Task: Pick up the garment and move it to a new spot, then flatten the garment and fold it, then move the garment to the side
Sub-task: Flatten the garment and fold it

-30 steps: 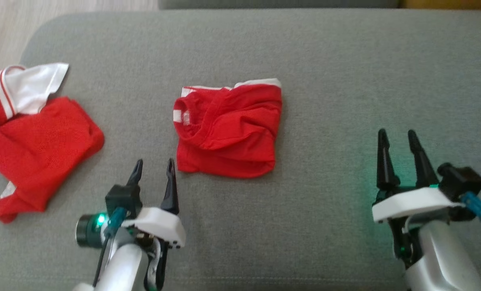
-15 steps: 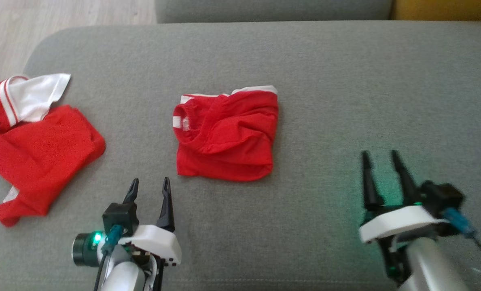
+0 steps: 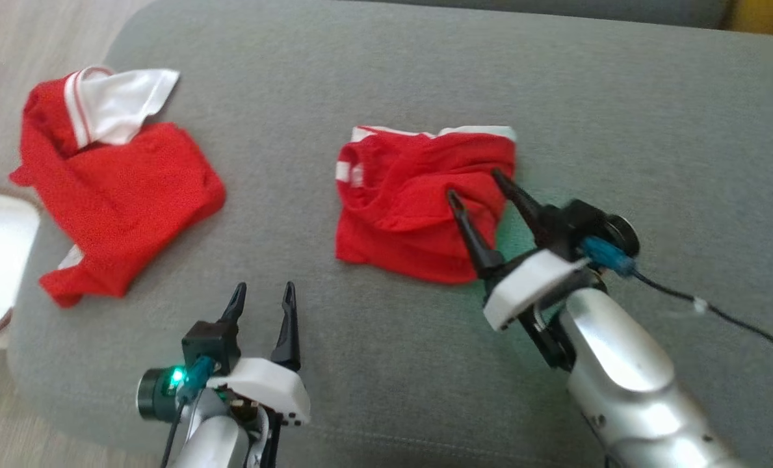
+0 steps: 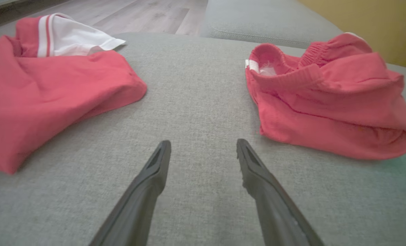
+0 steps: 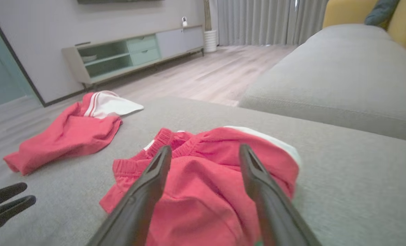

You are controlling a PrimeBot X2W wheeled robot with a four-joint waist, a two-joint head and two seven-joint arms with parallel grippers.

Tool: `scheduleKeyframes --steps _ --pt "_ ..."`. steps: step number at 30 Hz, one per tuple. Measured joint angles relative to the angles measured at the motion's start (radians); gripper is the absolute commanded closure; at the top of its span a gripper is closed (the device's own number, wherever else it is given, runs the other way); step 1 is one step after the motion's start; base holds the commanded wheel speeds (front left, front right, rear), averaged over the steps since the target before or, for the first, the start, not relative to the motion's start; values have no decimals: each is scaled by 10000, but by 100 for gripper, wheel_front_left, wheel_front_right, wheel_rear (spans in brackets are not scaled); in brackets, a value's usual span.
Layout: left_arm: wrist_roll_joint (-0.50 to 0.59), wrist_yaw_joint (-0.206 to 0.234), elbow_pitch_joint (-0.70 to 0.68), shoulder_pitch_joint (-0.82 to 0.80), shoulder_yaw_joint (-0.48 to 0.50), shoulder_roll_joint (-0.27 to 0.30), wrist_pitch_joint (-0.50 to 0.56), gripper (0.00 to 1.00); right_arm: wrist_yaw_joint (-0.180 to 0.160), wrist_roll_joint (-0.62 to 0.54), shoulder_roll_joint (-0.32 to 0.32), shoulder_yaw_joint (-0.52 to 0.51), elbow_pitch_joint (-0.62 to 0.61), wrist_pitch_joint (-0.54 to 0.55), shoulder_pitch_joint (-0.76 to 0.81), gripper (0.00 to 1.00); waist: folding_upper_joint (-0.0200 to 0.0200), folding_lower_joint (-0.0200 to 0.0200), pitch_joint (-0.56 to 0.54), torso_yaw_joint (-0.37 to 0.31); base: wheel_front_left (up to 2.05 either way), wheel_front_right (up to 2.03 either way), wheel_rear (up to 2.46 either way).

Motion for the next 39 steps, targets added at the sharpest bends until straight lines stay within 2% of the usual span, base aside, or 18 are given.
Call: scheduleKeyframes --steps 7,16,26,27,28,29,32,36,39 --pt "-136 -2 2 -107 -255 -6 0 0 2 288 -52 865 1390 499 -1503 0 0 0 328 582 0 0 0" --pt "-408 15 25 -375 -593 -10 0 0 2 265 -353 1965 2798 1275 -3142 0 0 0 662 929 0 0 0" --pt "-742 94 44 -505 -911 -8 0 0 2 334 -857 3457 3551 2263 -4168 0 0 0 836 1136 0 0 0" --pt "-755 100 48 -506 -917 -8 0 0 2 399 -871 3593 3591 2330 -4224 7 0 1 854 1159 0 0 0" --pt "-757 102 48 -508 -922 -6 0 0 2 479 -894 3739 3628 2362 -4258 21 0 0 874 1182 0 0 0" --pt "-786 102 46 -515 -941 -6 0 0 2 548 -905 3848 3655 2437 -4277 53 0 0 896 1207 0 0 0" --pt "-861 188 46 -545 -1020 -8 0 0 4 792 -1095 4222 3875 2656 -4363 100 0 0 967 1319 0 0 0" --pt "-928 192 52 -592 -1081 -8 0 0 4 1037 -1221 4435 4027 2736 -4438 100 0 0 1022 1420 0 0 0" --pt "-928 192 84 -690 -1101 -8 0 0 4 1183 -1229 4472 3996 2314 -4474 100 0 0 1055 1469 0 0 0"
